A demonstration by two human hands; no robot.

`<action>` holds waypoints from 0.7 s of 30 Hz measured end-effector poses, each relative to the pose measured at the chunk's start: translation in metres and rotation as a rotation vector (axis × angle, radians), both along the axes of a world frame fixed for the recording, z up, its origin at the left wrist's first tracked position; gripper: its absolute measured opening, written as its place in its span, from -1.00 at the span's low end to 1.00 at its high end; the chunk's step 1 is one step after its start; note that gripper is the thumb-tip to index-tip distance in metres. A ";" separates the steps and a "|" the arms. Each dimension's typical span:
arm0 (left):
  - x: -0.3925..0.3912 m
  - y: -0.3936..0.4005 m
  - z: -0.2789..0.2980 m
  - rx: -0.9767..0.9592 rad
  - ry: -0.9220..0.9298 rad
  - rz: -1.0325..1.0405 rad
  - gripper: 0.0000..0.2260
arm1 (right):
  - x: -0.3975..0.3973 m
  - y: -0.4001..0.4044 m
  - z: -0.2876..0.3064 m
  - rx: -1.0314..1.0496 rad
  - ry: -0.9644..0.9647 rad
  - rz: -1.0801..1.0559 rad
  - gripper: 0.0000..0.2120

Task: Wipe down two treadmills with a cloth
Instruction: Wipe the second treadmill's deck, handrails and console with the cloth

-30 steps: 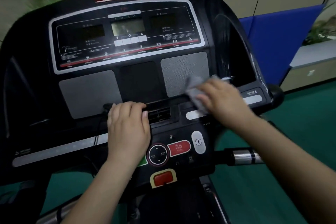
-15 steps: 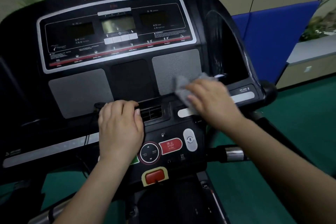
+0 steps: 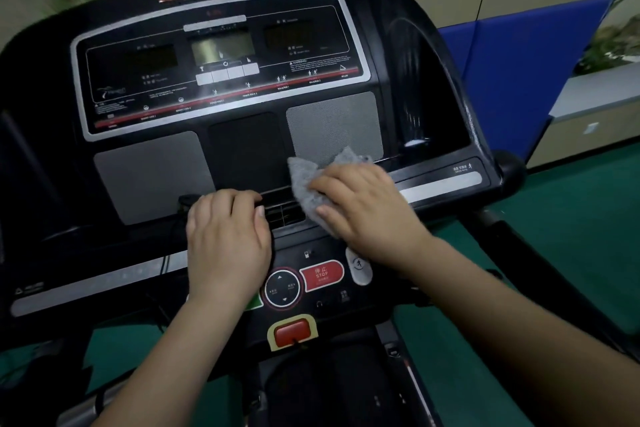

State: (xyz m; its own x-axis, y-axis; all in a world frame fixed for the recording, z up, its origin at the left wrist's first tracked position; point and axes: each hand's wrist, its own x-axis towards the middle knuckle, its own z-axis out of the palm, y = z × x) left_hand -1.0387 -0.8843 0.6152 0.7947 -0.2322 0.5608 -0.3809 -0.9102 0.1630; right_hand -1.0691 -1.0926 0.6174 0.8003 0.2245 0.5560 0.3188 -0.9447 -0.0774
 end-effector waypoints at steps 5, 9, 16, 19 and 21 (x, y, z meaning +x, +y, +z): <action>0.000 0.002 0.001 -0.012 0.008 -0.014 -0.70 | -0.002 -0.097 -0.008 0.083 -0.043 -0.188 -0.62; -0.002 -0.001 0.005 -0.010 0.037 0.009 -0.77 | -0.003 -0.130 -0.008 0.265 -0.043 -0.406 -0.59; -0.002 -0.036 0.014 -0.085 0.043 -0.009 -0.79 | -0.013 -0.070 -0.017 0.138 -0.066 -0.160 -0.64; -0.001 -0.047 0.012 -0.063 0.057 -0.017 -0.74 | -0.015 -0.096 -0.017 0.089 -0.045 -0.062 -0.66; -0.001 -0.049 0.009 -0.044 0.050 -0.001 -0.75 | -0.015 -0.121 -0.017 0.137 -0.050 -0.101 -0.67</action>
